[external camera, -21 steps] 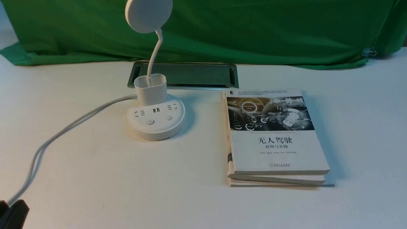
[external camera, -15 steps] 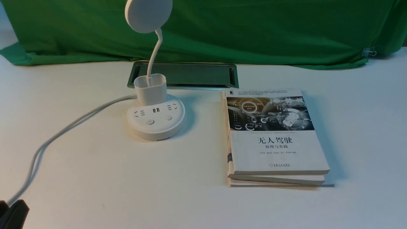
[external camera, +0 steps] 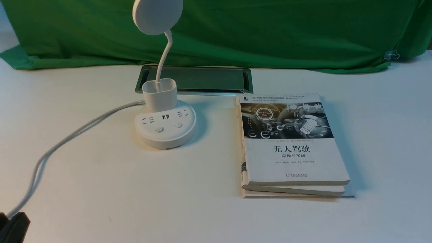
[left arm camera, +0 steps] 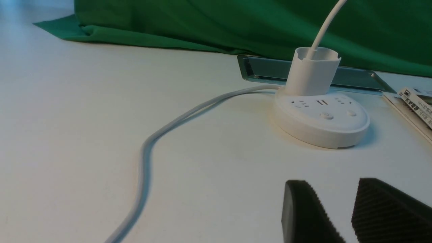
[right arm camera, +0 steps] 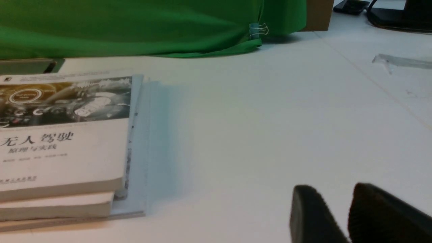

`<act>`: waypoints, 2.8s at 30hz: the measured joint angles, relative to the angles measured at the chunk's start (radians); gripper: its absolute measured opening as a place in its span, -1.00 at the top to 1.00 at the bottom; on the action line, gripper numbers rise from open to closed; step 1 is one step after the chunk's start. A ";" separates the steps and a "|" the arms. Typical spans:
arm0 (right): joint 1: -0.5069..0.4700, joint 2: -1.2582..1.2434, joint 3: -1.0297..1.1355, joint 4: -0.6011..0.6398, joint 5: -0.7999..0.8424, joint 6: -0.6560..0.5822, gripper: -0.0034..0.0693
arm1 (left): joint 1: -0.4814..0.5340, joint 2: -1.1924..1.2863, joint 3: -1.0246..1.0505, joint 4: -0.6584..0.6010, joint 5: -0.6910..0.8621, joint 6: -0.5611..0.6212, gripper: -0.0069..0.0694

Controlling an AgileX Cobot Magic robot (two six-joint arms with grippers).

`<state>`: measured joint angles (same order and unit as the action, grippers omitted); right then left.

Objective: Turn on the desk lamp on the white desktop with your hand.
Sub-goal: 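Press the power button on the lamp base to turn the lamp on with the left gripper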

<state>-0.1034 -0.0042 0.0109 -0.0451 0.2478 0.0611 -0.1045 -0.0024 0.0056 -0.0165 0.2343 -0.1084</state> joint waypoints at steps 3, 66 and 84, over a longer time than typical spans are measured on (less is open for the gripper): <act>0.000 0.000 0.000 0.000 0.000 0.000 0.24 | 0.000 0.000 0.000 0.016 0.000 0.000 0.19; 0.000 0.000 0.000 0.000 0.000 0.000 0.24 | -0.020 1.008 -0.457 -0.947 0.220 0.570 0.83; 0.000 0.000 0.000 0.000 0.000 0.000 0.24 | -0.328 1.668 -0.991 -0.793 0.418 0.593 0.83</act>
<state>-0.1034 -0.0042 0.0109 -0.0451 0.2477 0.0611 -0.4328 1.6658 -0.9852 -0.8096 0.6528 0.4842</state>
